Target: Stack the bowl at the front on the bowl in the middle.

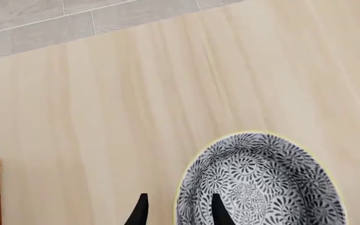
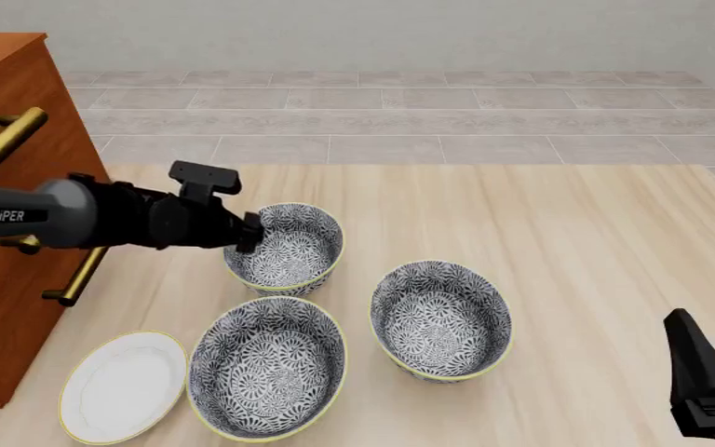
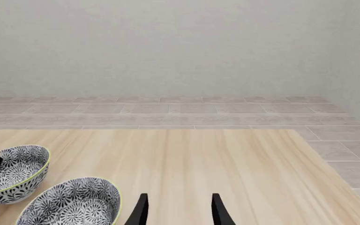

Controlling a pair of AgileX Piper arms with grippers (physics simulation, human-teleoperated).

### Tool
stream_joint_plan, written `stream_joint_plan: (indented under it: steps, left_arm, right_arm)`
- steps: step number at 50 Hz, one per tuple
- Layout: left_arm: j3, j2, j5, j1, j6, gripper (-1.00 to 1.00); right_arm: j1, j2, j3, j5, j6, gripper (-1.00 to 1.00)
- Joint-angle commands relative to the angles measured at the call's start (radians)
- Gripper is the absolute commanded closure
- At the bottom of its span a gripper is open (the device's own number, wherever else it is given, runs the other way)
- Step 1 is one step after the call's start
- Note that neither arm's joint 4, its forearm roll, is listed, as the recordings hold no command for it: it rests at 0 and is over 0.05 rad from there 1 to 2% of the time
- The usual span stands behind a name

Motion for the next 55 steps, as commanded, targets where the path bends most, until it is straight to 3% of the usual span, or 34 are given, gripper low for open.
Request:
stream_joint_plan:
  steps: [1, 28, 29, 55]
  left_arm:
    - [-0.001, 0.017, -0.012, 0.002, -0.011, -1.0]
    - [-0.021, 0.053, -0.016, 0.003, -0.007, -1.0]
    - [-0.02, 0.048, -0.019, 0.009, -0.005, 1.0]
    - [-0.059, -0.057, 0.038, 0.015, -0.019, 1.0]
  right_arm:
    - [0.001, 0.001, 0.0, 0.0, -0.001, -1.0]
    - [0.001, 0.0, 0.0, 0.0, -0.001, -1.0]
    - [0.001, 0.001, 0.0, 0.0, -0.001, -1.0]
    - [0.0, 0.001, 0.0, 0.0, 0.0, -1.0]
